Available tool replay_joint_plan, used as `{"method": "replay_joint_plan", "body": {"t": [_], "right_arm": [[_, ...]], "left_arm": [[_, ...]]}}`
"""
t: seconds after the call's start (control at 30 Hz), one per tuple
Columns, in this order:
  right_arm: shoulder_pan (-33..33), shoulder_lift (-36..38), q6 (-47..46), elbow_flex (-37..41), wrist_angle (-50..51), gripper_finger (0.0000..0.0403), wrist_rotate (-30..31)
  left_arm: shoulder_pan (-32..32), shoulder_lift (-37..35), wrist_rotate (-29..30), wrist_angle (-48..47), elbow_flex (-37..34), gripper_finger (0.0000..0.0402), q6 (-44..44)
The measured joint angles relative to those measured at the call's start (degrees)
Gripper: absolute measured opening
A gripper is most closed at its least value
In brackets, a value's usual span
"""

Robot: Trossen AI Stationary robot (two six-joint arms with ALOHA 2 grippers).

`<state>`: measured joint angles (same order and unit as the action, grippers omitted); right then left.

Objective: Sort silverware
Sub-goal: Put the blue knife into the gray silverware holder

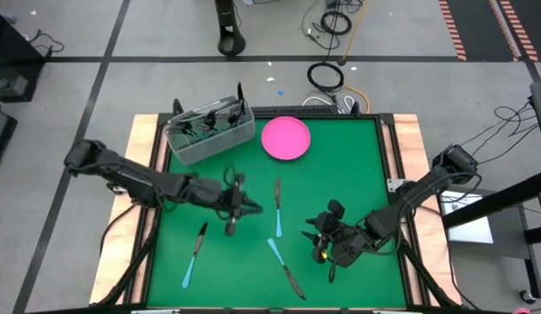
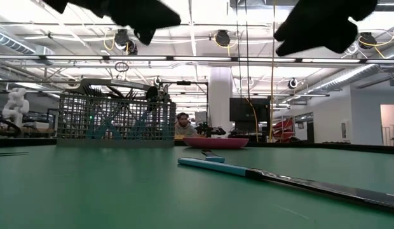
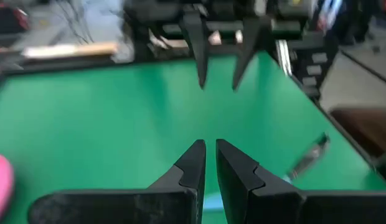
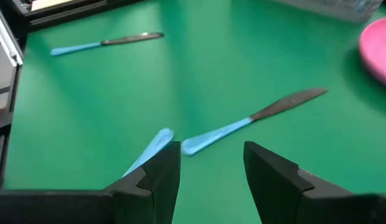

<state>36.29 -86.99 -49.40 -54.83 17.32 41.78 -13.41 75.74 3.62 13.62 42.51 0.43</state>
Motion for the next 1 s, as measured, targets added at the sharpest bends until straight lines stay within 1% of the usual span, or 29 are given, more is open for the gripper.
{"method": "replay_joint_plan", "body": {"t": [0.1,0.2,0.27,0.37,0.5,0.57,0.67,0.7,0.77,0.9,1.0], "right_arm": [[0.52,-2.97,-1.75,0.01,-1.1,0.0164,-0.38],[-0.22,-6.4,1.1,0.02,-4.35,0.0164,-2.48],[-2.2,-8.49,1.54,0.02,-7.99,0.0164,-4.39],[-6.19,-11.32,-0.51,0.02,-12.8,0.0164,-6.53],[-10.68,-14.98,-4.7,-1.16,-15.9,0.0164,-9.01],[-12.58,-17.05,-6.77,-2.81,-15.88,0.0164,-9.27],[-14.98,-20.57,-6.14,-6.41,-15.22,0.0164,-9.54],[-15.64,-21.62,-6.03,-8.18,-14.12,0.0164,-9.58],[-16.95,-23.87,-6.19,-12.55,-8.24,0.0164,-9.19],[-18.76,-28.62,-11.42,-21.35,10.88,0.0164,-7.63],[-19.24,-31.39,-14.32,-25.07,16.58,0.0164,-6.92]], "left_arm": [[-2.09,4.44,0.16,1.93,-0.46,0.0041,0.03],[-3.44,8.93,1.46,3.96,-0.54,0.0041,0.02],[-3.97,11.72,2.52,5.06,-0.54,0.0041,0.0],[-4.31,14.68,4.31,5.62,-0.3,0.0041,-0.06],[-4.66,14.67,6.49,0.39,-0.25,0.0041,-0.35],[-4.81,12.79,7.23,-5.27,-0.28,0.0041,-0.91],[-5.11,8.87,8.55,-12.47,-0.25,0.0041,-1.6],[-5.32,7.75,9.2,-13.61,-0.27,0.0041,-1.64],[-5.89,5.6,10.35,-13.71,-0.67,0.0041,-1.62],[-7.21,3.19,10.62,-13.61,-0.71,0.0041,-1.6],[-8.07,2.7,10.66,-13.65,-0.71,0.0041,-1.2]]}}
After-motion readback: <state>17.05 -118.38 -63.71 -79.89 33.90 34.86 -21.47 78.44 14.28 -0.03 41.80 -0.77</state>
